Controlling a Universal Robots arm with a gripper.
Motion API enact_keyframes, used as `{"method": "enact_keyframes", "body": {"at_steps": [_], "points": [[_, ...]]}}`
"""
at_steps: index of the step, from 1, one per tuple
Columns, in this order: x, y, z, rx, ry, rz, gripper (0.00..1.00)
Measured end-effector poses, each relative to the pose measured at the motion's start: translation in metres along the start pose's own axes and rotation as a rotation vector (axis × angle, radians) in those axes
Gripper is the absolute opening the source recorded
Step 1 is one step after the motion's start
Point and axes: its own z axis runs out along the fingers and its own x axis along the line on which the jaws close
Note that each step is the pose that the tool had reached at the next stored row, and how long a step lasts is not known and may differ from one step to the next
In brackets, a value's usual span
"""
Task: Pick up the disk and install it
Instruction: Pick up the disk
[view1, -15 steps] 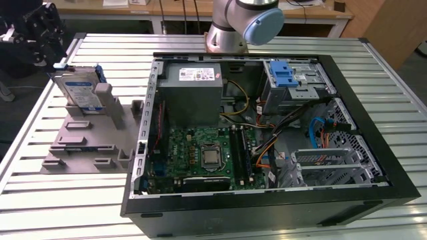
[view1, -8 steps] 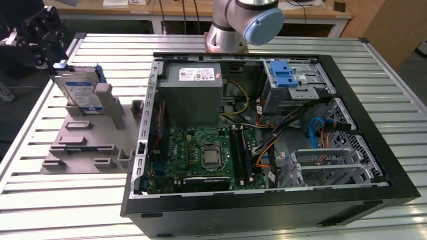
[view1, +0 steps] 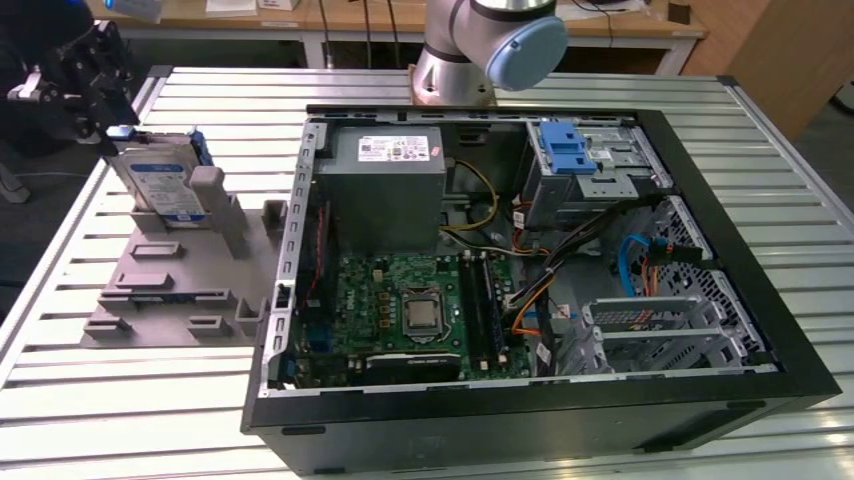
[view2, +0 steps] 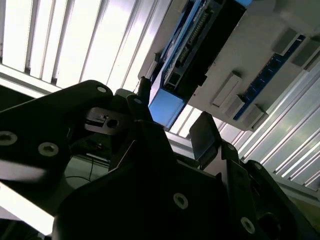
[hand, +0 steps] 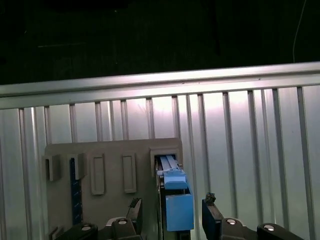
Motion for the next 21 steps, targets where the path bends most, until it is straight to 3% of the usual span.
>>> {"method": "enact_keyframes", "body": {"at_steps": [21], "points": [[-0.0038, 0.003, 0.0236, -0.0002, -0.0011, 0.0, 0.59]]}}
